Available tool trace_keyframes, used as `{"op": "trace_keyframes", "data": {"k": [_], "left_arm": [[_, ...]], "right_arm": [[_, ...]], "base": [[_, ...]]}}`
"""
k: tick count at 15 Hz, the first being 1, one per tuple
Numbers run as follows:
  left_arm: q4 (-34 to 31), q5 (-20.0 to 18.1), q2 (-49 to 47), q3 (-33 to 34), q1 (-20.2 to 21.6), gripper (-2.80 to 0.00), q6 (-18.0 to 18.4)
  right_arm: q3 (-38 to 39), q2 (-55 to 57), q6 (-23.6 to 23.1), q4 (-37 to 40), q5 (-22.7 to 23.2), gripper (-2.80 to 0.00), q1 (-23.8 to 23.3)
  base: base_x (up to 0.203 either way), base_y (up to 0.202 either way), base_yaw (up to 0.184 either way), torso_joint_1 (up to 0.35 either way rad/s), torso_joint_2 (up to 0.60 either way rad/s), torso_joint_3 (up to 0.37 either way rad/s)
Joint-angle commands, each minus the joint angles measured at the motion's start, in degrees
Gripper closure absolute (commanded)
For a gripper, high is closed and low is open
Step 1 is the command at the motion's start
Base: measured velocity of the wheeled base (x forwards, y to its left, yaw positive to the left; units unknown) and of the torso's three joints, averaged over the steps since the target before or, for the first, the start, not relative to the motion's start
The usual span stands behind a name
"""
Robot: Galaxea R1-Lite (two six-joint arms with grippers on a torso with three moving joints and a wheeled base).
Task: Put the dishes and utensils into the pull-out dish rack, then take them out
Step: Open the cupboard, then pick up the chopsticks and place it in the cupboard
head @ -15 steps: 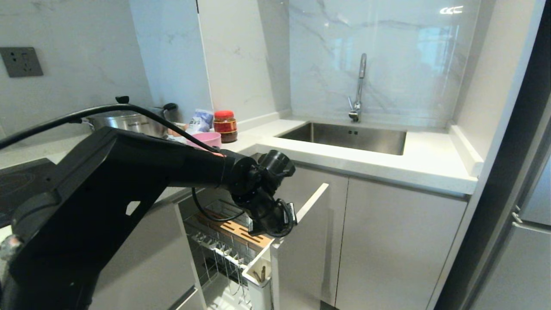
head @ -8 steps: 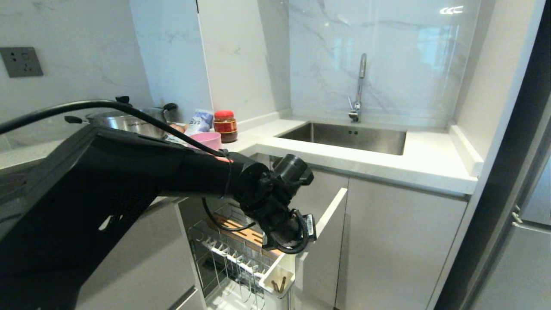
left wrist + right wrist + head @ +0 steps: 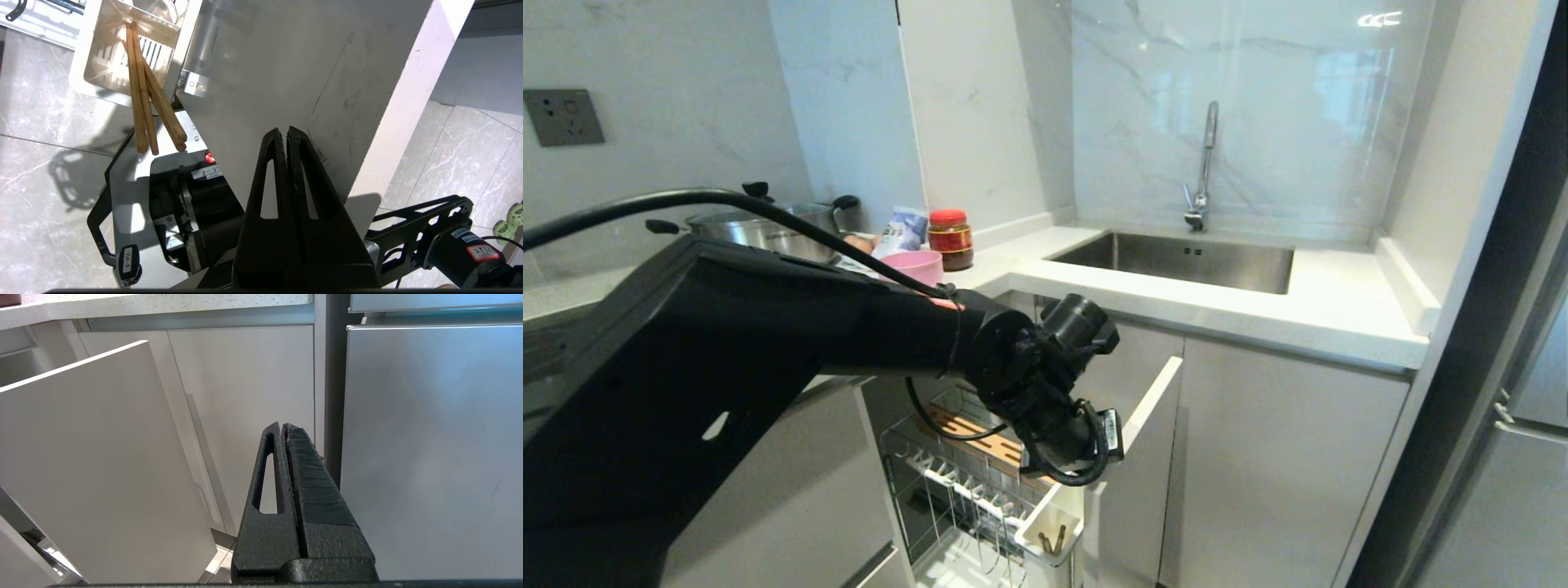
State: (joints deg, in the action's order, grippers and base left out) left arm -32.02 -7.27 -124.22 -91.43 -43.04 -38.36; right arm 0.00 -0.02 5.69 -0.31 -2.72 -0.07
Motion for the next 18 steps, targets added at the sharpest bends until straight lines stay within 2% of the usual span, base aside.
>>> {"op": "trace_keyframes", "data": {"k": [1,6,14,18], "left_arm": [[-0.1,0.5,0.5,-0.1,0.3,0.0,-0.1],[-0.5,4.8,4.9,-0.7,2.4,0.0,0.4],[-1.6,5.5,21.3,-3.7,9.9,0.0,1.2],[-1.4,7.2,33.9,-4.6,15.4,0.0,5.7]], "right_arm": [[0.0,-0.2,0.0,0.0,0.0,0.0,0.0],[0.0,-0.2,0.0,0.0,0.0,0.0,0.0],[0.0,-0.2,0.0,0.0,0.0,0.0,0.0],[0.0,-0.2,0.0,0.0,0.0,0.0,0.0]], "base": [[0.0,0.0,0.0,0.0,0.0,0.0],[0.0,0.0,0.0,0.0,0.0,0.0],[0.0,0.0,0.0,0.0,0.0,0.0],[0.0,0.0,0.0,0.0,0.0,0.0]]}}
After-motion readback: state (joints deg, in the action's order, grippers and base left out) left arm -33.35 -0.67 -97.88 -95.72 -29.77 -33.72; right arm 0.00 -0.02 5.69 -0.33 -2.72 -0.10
